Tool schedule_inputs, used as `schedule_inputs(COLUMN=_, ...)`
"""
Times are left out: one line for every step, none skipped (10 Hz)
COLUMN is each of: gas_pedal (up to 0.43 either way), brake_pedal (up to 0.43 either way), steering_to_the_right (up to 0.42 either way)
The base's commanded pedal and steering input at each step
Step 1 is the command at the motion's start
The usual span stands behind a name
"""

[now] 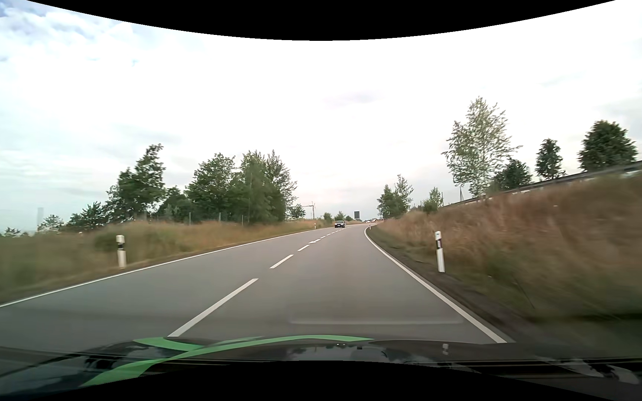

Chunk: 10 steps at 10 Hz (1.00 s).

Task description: Follow the waypoints while adhering to traffic rules and regulations

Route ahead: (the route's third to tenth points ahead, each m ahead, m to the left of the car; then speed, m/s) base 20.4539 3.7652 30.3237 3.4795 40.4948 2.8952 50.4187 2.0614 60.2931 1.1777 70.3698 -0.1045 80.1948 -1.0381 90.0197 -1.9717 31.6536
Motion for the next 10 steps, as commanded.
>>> schedule_inputs(gas_pedal=0.390, brake_pedal=0.000, steering_to_the_right=0.009)
schedule_inputs(gas_pedal=0.390, brake_pedal=0.000, steering_to_the_right=0.009)
schedule_inputs(gas_pedal=0.398, brake_pedal=0.000, steering_to_the_right=0.009)
schedule_inputs(gas_pedal=0.421, brake_pedal=0.000, steering_to_the_right=0.009)
schedule_inputs(gas_pedal=0.421, brake_pedal=0.000, steering_to_the_right=0.009)
schedule_inputs(gas_pedal=0.429, brake_pedal=0.000, steering_to_the_right=0.009)
schedule_inputs(gas_pedal=0.429, brake_pedal=0.000, steering_to_the_right=0.010)
schedule_inputs(gas_pedal=0.429, brake_pedal=0.000, steering_to_the_right=0.012)
schedule_inputs(gas_pedal=0.421, brake_pedal=0.000, steering_to_the_right=0.012)
schedule_inputs(gas_pedal=0.421, brake_pedal=0.000, steering_to_the_right=0.012)
